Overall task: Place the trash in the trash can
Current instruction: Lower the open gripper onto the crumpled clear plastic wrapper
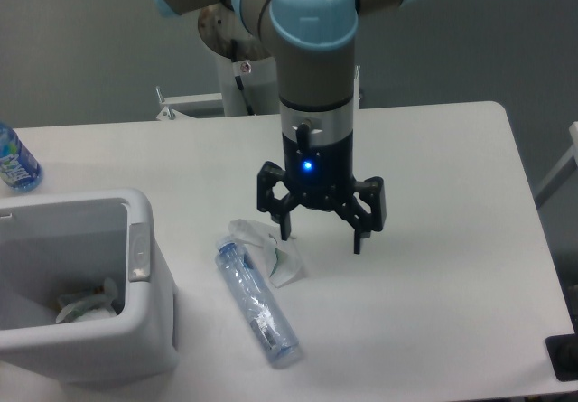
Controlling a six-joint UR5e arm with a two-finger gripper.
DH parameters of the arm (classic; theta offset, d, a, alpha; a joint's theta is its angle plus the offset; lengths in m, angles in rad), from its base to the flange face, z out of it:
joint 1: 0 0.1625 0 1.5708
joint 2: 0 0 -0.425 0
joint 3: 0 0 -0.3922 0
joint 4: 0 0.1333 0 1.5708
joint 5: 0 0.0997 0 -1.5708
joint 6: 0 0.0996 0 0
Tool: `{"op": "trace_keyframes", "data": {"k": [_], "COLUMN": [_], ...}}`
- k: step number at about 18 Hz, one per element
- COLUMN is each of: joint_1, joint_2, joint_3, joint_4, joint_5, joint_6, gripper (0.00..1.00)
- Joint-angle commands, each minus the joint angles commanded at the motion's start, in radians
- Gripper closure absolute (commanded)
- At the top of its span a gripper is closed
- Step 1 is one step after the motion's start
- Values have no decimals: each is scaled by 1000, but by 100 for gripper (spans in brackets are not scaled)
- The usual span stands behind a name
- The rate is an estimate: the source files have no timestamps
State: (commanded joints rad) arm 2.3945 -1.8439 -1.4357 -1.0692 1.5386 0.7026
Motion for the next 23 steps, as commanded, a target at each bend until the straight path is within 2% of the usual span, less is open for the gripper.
{"op": "trace_keyframes", "data": {"k": [3, 7, 10, 12, 14, 17, 19, 22, 23], "joint_1": [-9, -20, -41, -60, -80, -83, -84, -84, -84], "joint_2": [0, -2, -8, -29, -58, -103, -112, -118, -118], "joint_3": [-38, -150, -234, -271, -293, -302, -308, -316, -322], "joint_4": [9, 20, 31, 49, 70, 72, 74, 75, 75], "joint_5": [5, 20, 28, 25, 21, 23, 29, 52, 66], "joint_6": [-5, -6, -138, -155, -184, -247, -253, -252, -252], "gripper": [0, 0, 0, 0, 0, 0, 0, 15, 25]}}
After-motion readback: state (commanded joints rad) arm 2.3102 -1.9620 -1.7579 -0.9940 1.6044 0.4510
